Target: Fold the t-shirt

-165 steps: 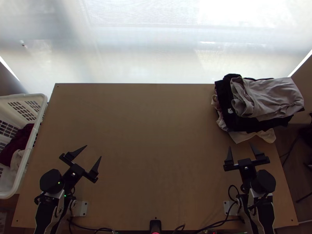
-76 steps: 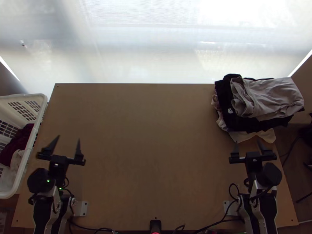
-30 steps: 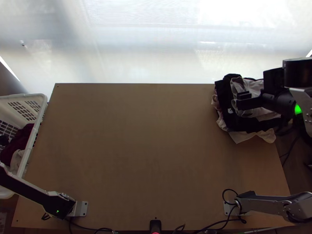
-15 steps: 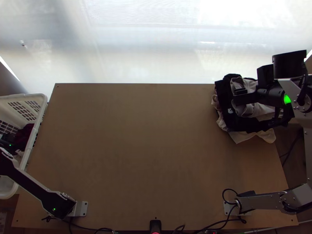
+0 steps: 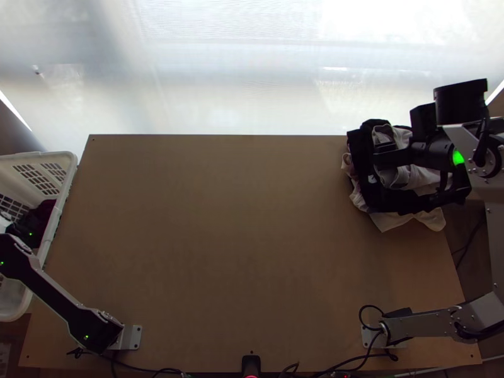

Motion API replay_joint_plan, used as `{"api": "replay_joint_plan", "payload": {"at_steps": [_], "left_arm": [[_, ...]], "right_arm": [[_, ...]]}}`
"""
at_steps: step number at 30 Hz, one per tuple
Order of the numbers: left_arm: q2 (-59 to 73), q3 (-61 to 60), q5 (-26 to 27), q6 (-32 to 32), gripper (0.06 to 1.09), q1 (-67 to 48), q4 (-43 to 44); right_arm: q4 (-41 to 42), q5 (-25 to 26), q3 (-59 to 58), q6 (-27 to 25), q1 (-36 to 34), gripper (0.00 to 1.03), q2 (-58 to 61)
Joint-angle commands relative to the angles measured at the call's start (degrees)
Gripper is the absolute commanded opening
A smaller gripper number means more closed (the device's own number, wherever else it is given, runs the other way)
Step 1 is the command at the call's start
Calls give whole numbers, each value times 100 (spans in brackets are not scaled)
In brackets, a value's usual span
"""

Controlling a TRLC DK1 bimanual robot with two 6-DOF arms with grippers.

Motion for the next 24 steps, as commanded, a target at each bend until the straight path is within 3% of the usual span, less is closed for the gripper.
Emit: {"api": "replay_joint_plan", "payload": {"at_steps": [1,10,16,24], "left_arm": [[-297,2,382,-20,10,91,-571],[-2767,-7,2070,-389,10,73,-1811],[-4736,-42,2597,-679,12,-296,-2092],[-6915,-103,2615,-1233,15,-1193,-2391]], "right_arm": [[4,9,-71,-4,38,98,18],[4,1,-89,-13,222,98,10],[4,1,-185,22,249,98,-17],[4,1,-493,5,126,98,-360]]}}
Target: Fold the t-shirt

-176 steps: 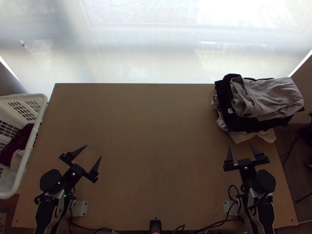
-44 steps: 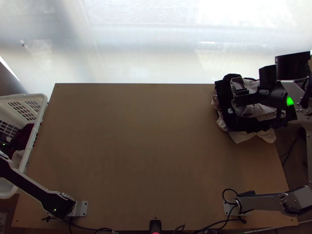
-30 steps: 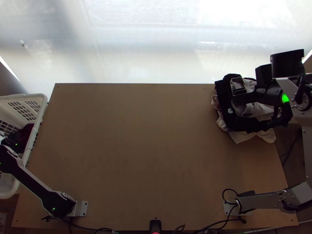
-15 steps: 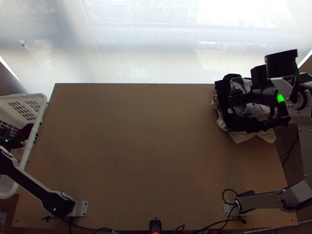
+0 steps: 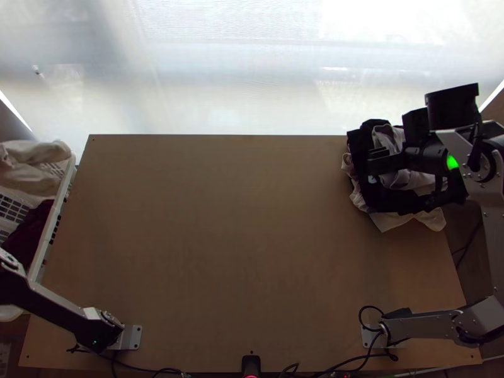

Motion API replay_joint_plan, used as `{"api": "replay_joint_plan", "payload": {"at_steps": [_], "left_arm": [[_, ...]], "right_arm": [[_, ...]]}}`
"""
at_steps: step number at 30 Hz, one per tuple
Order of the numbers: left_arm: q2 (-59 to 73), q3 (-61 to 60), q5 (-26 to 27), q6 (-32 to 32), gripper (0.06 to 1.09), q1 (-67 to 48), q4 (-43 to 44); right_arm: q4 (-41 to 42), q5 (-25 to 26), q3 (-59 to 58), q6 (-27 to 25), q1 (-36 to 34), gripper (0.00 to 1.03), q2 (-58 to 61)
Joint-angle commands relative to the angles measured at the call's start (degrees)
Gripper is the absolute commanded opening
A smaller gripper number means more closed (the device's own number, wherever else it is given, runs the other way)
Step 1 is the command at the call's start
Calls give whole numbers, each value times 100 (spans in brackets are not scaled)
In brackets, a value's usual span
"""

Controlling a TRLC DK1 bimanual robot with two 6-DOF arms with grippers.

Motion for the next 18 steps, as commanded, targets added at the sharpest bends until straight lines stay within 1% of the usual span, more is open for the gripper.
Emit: {"api": "replay_joint_plan", "payload": {"at_steps": [1,3,5,8,10,12,13,14,15,18], "left_arm": [[-2047,-117,167,-519,16,-868,-341],[-2671,-416,158,-563,16,-1431,-446],[-3172,-741,158,-615,16,-2239,-640],[-3743,-1523,123,-1029,16,-3725,-640],[-3981,-2059,-167,-1380,16,-4867,-499],[-4130,-2587,-756,-1784,16,-6089,-104],[-4148,-2841,-967,-1978,16,-6643,116],[-4139,-3026,-1046,-2083,17,-7161,213],[-4112,-3193,-1081,-2136,20,-7583,345],[-3778,-3298,-1213,-2479,20,-8884,591]], "right_arm": [[0,1,-421,13,-132,98,-353],[0,1,-773,13,-176,98,-529],[0,1,-1204,22,-256,98,-731],[44,1,-1924,22,-352,98,-1065],[114,1,-2346,22,-493,98,-1329],[158,1,-2680,-13,-677,98,-1575],[175,1,-2821,-30,-792,98,-1689],[211,1,-2944,-101,-959,98,-1795],[246,1,-3058,-171,-1152,98,-1900],[386,1,-3357,-215,-1530,98,-2129]]}}
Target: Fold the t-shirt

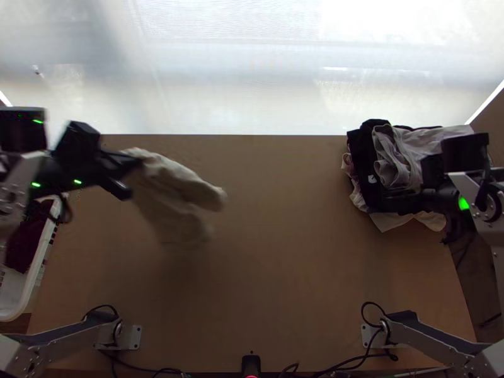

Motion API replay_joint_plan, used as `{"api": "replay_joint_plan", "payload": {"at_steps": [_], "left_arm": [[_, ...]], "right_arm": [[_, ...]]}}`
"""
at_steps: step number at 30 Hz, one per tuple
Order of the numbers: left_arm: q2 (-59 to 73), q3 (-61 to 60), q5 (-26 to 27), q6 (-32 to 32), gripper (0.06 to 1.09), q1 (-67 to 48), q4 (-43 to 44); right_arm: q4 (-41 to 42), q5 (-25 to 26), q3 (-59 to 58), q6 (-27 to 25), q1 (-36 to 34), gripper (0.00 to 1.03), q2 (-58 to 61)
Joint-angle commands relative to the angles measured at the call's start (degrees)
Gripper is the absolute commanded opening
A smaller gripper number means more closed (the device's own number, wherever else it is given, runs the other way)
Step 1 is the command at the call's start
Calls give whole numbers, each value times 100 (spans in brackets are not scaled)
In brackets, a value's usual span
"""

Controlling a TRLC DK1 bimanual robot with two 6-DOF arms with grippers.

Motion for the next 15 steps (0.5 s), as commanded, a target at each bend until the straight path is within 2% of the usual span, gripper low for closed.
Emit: {"api": "replay_joint_plan", "payload": {"at_steps": [1,6,10,12,13,15], "left_arm": [[148,-743,-538,-833,20,-3281,643],[1176,-119,-582,-895,21,-3677,767],[895,-1244,-1012,-438,21,-3167,898],[385,-2114,-1021,-139,24,-2657,1074],[148,-2509,-1021,54,40,-2411,1118],[-247,-3169,-1039,450,108,-1937,1136]], "right_arm": [[249,1,-942,-191,-814,98,-663],[433,-61,-1294,-59,-928,98,-803],[583,-70,-1645,37,-805,98,-856],[636,-105,-1768,37,-752,98,-856],[662,-131,-1847,37,-691,98,-856],[723,-166,-2023,37,-471,98,-856]]}}
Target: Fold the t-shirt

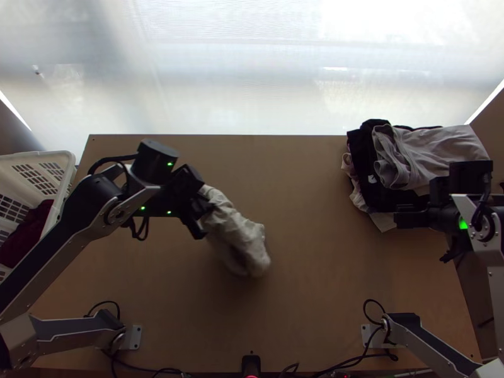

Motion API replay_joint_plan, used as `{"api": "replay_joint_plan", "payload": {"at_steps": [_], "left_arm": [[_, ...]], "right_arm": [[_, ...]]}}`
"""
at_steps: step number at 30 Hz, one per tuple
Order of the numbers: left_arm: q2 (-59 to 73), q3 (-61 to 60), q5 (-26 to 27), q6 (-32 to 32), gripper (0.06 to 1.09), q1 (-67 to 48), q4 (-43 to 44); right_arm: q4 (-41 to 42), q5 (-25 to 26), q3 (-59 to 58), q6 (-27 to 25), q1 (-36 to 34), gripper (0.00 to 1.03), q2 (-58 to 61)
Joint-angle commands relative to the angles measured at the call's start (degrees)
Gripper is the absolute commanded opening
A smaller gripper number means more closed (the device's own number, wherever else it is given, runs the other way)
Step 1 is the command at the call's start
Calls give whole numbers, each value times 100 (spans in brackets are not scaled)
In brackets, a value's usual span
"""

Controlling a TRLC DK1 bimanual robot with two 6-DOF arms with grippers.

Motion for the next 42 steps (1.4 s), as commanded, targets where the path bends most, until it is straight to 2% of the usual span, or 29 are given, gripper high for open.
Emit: {"api": "replay_joint_plan", "payload": {"at_steps": [1,6,11,15,22,24,27,34,37,42], "left_arm": [[-937,-2027,-241,881,104,1035,279],[-1438,-2264,-276,1066,104,2450,288],[-1789,-1974,-250,1435,104,3259,-327],[-2229,-1956,-224,1382,104,3391,-837],[-2888,-2475,-294,1382,104,3610,-1048],[-2967,-2537,-382,1417,104,3689,-1083],[-3037,-2624,-619,1496,104,3786,-1110],[-3178,-2756,-619,1514,104,4094,-1118],[-3275,-2774,-628,1505,104,4155,-1127],[-3442,-2835,-654,1531,104,4392,-1224]], "right_arm": [[234,-118,-638,39,417,98,-82],[287,-496,-849,189,1323,98,129],[340,-505,-919,154,2439,98,577],[594,-540,-911,189,3212,98,1201],[1069,-734,-550,242,4408,98,2238],[1201,-839,-383,242,4487,98,2502],[1377,-1287,-67,277,4539,98,2976],[1702,-1560,663,321,4478,96,3890],[1728,-1955,988,426,4355,95,4181],[1886,-2421,1357,496,4320,88,4611]]}}
